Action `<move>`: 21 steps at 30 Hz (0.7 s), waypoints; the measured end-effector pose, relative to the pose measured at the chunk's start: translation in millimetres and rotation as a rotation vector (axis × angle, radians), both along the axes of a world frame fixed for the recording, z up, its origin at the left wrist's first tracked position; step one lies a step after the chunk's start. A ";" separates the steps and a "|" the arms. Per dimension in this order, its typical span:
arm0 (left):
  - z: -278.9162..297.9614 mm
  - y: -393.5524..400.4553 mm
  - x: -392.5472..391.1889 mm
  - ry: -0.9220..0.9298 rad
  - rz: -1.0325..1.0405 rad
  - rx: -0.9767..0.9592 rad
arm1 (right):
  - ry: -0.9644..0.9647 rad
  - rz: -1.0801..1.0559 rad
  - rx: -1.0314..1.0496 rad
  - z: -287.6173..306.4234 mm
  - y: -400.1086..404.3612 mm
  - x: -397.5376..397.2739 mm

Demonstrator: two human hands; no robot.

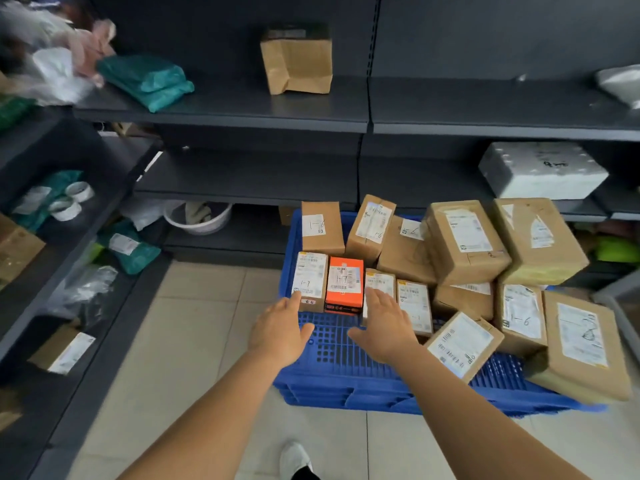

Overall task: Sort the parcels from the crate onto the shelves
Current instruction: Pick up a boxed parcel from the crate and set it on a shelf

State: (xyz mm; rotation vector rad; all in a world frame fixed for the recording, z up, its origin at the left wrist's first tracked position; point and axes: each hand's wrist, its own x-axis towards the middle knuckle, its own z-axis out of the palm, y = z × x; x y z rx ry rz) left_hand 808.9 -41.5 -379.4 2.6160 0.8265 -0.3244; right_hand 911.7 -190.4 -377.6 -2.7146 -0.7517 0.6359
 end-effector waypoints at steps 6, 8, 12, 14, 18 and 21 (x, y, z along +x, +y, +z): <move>-43.7 46.6 40.0 0.062 0.014 -0.090 | 0.081 -0.042 -0.070 -45.6 39.5 32.9; -59.5 55.5 50.3 0.079 0.032 -0.143 | 0.122 -0.064 -0.083 -60.7 47.9 44.4; -89.4 67.9 72.4 0.077 0.075 -0.208 | 0.168 -0.116 -0.083 -91.4 60.9 69.2; -102.6 72.2 82.4 0.067 0.114 -0.240 | 0.188 -0.132 -0.091 -103.6 64.8 78.7; -127.5 82.3 98.9 0.051 0.188 -0.294 | 0.231 -0.187 -0.114 -122.9 71.4 94.7; -145.7 89.4 104.5 0.043 0.246 -0.371 | 0.277 -0.238 -0.122 -134.2 74.9 102.3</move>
